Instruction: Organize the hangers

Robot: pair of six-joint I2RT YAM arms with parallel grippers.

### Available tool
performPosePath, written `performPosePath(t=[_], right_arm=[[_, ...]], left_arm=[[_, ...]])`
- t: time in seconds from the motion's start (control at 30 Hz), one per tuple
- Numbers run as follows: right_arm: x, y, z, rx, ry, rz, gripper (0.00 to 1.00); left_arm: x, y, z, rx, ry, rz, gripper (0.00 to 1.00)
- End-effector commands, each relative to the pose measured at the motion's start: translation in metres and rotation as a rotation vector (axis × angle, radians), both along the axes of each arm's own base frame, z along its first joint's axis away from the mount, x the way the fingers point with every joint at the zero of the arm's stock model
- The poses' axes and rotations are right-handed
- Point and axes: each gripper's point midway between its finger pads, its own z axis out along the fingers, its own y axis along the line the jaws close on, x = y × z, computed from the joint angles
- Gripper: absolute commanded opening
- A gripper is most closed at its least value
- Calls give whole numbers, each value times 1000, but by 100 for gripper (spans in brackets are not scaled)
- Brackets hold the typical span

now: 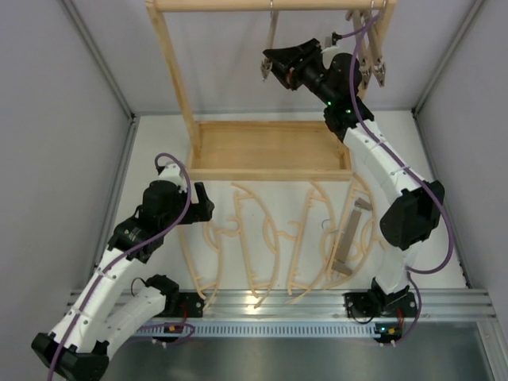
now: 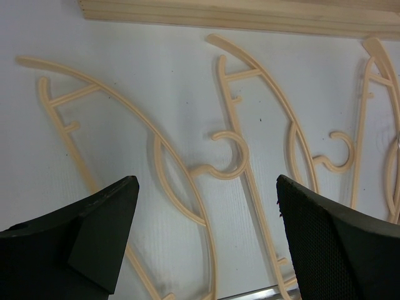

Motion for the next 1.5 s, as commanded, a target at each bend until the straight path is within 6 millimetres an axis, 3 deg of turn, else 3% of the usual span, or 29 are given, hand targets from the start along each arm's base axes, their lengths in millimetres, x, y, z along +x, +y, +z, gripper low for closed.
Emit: performPosePath(t=[0.0,0.57,0.87,1.03,1.07,1.13,1.17,1.2,1.3,1.33,1.37,1.43,1.47], right_arm=[[-33,-1,25,-30,-70,15,41],[-67,-7,3,-191,-129,-3,52],[-93,-16,-7,-264,-166,0,59],[-120,-24,-18,-286,-153,39,59],[-123,-25,-35,-306,-126,46,59],[-140,-35,-35,-316,-143,41,59],[-144,-37,-53,-338,-118,46,60],[-156,-45,-47,-344,-148,38,60],[-180,-61,-80,-417,-101,39,60],[-185,-66,-83,-429,-116,26,60],[-190,-72,-112,-488,-49,30,60],[-200,-93,-127,-571,-45,-37,60],[-206,-104,-163,-653,39,-40,60]], left_arm=[[6,-3,7,-15,-42,4,95],[6,-3,7,-14,-42,1,95],[6,-3,8,-16,-43,2,95],[6,-3,8,-15,-44,3,95],[5,-3,8,-16,-45,0,95],[5,-2,9,-16,-47,3,95],[5,-3,9,-18,-49,2,95],[5,-2,10,-18,-51,3,95],[5,-3,10,-21,-53,1,95],[4,-3,11,-22,-54,-2,95],[4,-3,11,-23,-55,-2,95],[4,-3,12,-24,-58,-6,95],[3,-3,13,-27,-60,-3,95]])
